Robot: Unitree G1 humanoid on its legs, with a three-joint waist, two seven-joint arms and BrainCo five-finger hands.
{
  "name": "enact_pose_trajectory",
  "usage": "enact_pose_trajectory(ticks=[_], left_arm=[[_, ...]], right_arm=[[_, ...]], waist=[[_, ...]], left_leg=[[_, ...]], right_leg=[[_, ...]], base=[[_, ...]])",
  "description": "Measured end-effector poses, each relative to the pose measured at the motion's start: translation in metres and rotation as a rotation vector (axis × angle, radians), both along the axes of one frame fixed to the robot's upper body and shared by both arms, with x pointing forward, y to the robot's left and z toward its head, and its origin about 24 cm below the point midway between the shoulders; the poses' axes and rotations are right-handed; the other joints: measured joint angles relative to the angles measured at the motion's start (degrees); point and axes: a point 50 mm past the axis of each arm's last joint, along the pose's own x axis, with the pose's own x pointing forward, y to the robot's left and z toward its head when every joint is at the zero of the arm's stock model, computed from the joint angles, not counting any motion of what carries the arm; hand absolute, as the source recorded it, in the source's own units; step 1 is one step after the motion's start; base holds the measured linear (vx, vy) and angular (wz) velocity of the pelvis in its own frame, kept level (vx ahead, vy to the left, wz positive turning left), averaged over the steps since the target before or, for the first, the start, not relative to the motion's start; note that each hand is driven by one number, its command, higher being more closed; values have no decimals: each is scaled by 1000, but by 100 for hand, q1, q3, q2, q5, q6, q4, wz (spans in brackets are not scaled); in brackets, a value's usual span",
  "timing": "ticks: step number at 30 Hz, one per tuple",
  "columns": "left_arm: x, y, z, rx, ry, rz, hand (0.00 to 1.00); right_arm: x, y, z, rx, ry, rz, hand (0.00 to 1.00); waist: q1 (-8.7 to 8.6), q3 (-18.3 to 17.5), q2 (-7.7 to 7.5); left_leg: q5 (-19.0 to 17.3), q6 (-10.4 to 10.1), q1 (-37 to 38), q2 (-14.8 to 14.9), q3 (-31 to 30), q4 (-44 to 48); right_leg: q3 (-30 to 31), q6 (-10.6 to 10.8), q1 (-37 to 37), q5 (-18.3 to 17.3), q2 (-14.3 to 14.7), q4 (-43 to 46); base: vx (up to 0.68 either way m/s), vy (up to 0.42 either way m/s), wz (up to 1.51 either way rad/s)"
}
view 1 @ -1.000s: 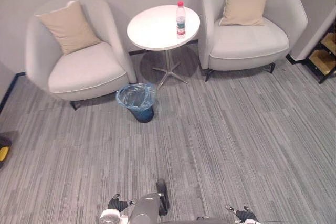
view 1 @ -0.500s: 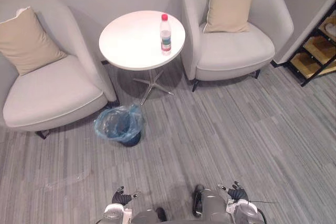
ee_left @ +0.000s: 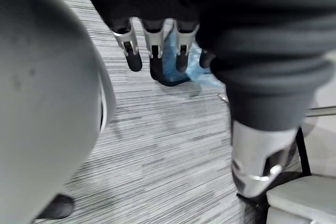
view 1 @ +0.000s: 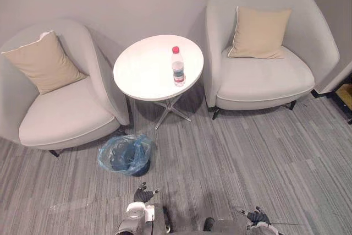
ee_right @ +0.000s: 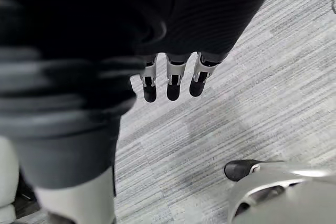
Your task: Gather rubbish on tea table into small bin, then transfer packed bag to large trash can.
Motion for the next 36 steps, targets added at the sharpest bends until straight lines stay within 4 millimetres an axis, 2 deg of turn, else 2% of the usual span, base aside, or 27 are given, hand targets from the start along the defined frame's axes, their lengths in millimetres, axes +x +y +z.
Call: enact_pose_trajectory(ticks=[1,2,3,4,6,8,9,11,12,14,15,16,17,18,19,22,23,25,26,27,28,29,30,32,33,34,36], left_arm=[[0,0,0,2,0,-7,0],[2,6,1,18,-4,-18,0],[3,11,1,33,-4,-21,0],[3,12,2,36,-6,-25,0],[1,14,0,39,7,-37,0],[-3,19,-2,56,35,-54,0],[-7,20,-4,68,56,-75,0],[-14,24,-7,81,85,-80,0],[-16,26,-8,86,93,-77,0],[-19,27,-9,88,105,-75,0],[-20,27,-9,87,106,-75,0],[-22,28,-10,84,112,-65,0],[-24,29,-10,86,117,-61,0],[-27,30,-11,84,130,-54,0],[-28,22,-13,60,135,-57,0],[-26,10,-13,32,129,-82,0],[-22,5,-13,23,124,-90,0],[-16,2,-11,20,103,-102,0],[-13,3,-9,15,87,-84,0],[-11,5,-8,18,79,-75,0],[-11,5,-8,18,78,-74,0],[-10,4,-7,15,73,-74,0],[-10,4,-7,15,73,-74,0],[-9,5,-7,20,69,-74,0],[-10,5,-7,22,71,-76,0],[-11,6,-7,26,76,-79,0],[-13,16,-8,56,86,-84,0]], right_arm=[[1,2,0,3,-2,7,0],[4,11,-1,22,-9,29,0],[7,20,-2,40,-20,45,0],[8,24,-2,51,-21,47,0],[6,27,-4,70,-9,57,0],[7,26,-3,78,-18,49,0],[8,25,-3,86,-28,39,0],[11,24,-2,91,-38,42,0],[13,24,-1,94,-50,45,0],[17,22,2,91,-70,49,0],[20,22,3,92,-81,53,0],[21,23,3,96,-84,56,0],[19,24,2,99,-77,57,0],[15,23,1,106,-70,44,0],[16,14,2,79,-69,46,0],[11,6,2,64,-49,30,0],[10,6,2,62,-46,27,0],[6,6,0,59,-32,20,0],[3,6,-1,58,-23,16,0],[0,9,-2,63,-16,14,0],[-2,8,-2,60,-10,13,0],[-2,7,-2,54,-8,9,0],[-2,6,-2,51,-9,8,0],[0,8,-2,51,-7,11,0],[1,7,-2,45,-11,19,0],[4,4,0,33,-15,28,0],[6,14,-1,38,-13,71,0]], waist=[[60,-3,-1],[119,-118,-187],[111,-125,-317],[123,-138,-378],[143,-159,-389],[117,-163,-405],[70,-168,-409],[-19,-193,-356],[-28,-200,-330],[-45,-167,-237],[-61,-160,-221],[-67,-167,-239],[-81,-218,-327],[-93,-229,-319],[-47,-284,-94],[-105,-338,84],[-153,-295,40],[-141,-239,15],[-125,-198,-50],[-87,-159,-146],[-61,-158,-176],[-60,-184,-127],[-71,-180,-121],[-22,-180,-127],[-21,-194,-72],[-2,-180,8],[-6,-265,-149]], left_leg=[[361,112,50,-35,-78,-54],[314,367,62,-197,-74,12],[53,417,40,-255,-12,175],[-96,431,47,-263,73,289],[-442,496,293,-298,211,424],[-684,565,756,-431,199,250],[-767,588,999,-476,138,204],[-805,588,1379,-474,10,30],[-804,587,1587,-415,-66,-114],[-804,586,1736,-251,-252,-137],[-805,585,1820,-143,-358,-139],[-826,546,1892,-77,-475,-136],[-887,431,1942,-70,-589,-106],[-1082,130,2041,-17,-761,-57],[-1107,78,2049,195,-857,-32],[-890,-104,2013,323,-950,3],[-819,-207,1880,360,-1048,242],[-741,-346,1548,432,-1032,1067],[-571,-544,1270,485,-979,1648],[-409,-515,1136,563,-821,1984],[-457,-422,1096,624,-644,2088],[-723,-267,1046,663,-421,2010],[-954,-240,1007,593,-329,1734],[-1029,-164,854,333,-312,930],[-685,-137,850,236,-359,353],[-396,-10,877,208,-361,134],[-411,49,945,71,-354,68]], right_leg=[[100,46,57,-31,18,-19],[329,137,54,-94,-113,-48],[454,191,53,-127,-200,17],[558,246,13,-160,-259,182],[897,397,-438,-215,-400,1490],[1063,905,-1121,-102,-612,3268],[968,781,-1295,-286,-717,3839],[605,445,-1525,-547,-783,4118],[430,256,-1728,-673,-731,3966],[354,195,-2026,-736,-573,3348],[475,187,-2200,-648,-425,2841],[679,202,-2278,-382,-299,2276],[943,200,-2223,163,-220,1535],[1040,35,-2157,816,-148,1369],[978,-21,-2106,815,-3,1425],[710,-169,-1935,671,36,1317],[556,-178,-1761,627,24,1165],[374,-171,-1371,559,1,880],[224,-173,-1125,559,-36,686],[143,-184,-905,567,-99,502],[69,-194,-813,580,-109,384],[-38,-200,-721,583,-126,273],[-53,-183,-648,594,-151,185],[-82,-97,-628,635,-242,139],[-58,-14,-626,615,-231,179],[73,106,-621,538,-166,271],[291,191,-623,549,-237,203]], base=[[442,135,-48],[453,129,-42],[454,120,-32],[438,151,-18],[407,181,-27],[423,167,-12],[463,110,17],[374,9,34],[351,-40,42],[382,-140,49],[352,-202,52],[358,-239,60],[377,-266,66],[445,-287,48],[357,-224,33],[257,-185,34],[196,-173,64],[142,-148,73],[78,-97,69],[77,-84,60],[48,-50,48],[53,-1,42],[52,45,38],[45,84,12],[82,163,-17],[89,160,-23],[120,133,-13]])
